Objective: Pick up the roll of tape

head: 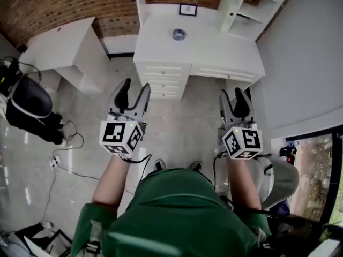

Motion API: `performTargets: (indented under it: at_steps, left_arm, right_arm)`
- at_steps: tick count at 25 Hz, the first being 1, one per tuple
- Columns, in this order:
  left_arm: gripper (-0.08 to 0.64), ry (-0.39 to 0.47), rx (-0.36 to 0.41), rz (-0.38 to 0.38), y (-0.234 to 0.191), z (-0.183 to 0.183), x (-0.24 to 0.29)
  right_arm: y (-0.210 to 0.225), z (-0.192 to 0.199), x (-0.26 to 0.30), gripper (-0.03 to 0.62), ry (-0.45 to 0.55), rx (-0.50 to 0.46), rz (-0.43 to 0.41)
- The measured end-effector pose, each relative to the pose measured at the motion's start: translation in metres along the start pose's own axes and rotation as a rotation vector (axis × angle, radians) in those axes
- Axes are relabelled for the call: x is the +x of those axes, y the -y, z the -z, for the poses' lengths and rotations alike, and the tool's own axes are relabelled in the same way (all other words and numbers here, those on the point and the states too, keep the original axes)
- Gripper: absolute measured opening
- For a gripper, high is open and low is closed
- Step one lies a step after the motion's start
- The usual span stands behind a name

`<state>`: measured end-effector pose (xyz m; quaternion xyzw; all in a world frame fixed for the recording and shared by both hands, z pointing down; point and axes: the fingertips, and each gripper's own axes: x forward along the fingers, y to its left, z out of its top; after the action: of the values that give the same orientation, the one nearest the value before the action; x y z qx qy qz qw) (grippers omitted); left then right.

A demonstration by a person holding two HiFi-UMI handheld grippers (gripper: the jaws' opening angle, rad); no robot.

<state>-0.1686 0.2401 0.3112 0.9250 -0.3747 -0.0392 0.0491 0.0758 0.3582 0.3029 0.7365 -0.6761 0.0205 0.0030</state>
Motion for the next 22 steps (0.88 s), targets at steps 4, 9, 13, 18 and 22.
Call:
performTargets:
  at_steps: [4, 9, 13, 18, 22]
  left_arm:
    - [0.250, 0.007, -0.005, 0.018, -0.024, -0.004, -0.018]
    - [0.256, -0.006, -0.040, 0.014, -0.051, 0.010, -0.025]
    - [0.256, -0.024, -0.060, -0.005, -0.066, 0.022, -0.015]
    - [0.256, -0.040, -0.054, -0.039, -0.077, 0.030, 0.011]
    - [0.256, -0.055, -0.028, -0.068, -0.082, 0.029, 0.039]
  right_arm:
    - [-0.026, -0.006, 0.002, 0.216, 0.013, -0.015, 0.009]
    - [-0.044, 0.002, 0.009, 0.217, -0.012, -0.025, 0.019]
    - [-0.044, 0.005, 0.023, 0.217, -0.027, -0.050, 0.019]
    - [-0.034, 0.009, 0.055, 0.216, -0.015, -0.054, -0.010]
    - [-0.017, 0.016, 0.091, 0.216, -0.012, -0.020, -0.048]
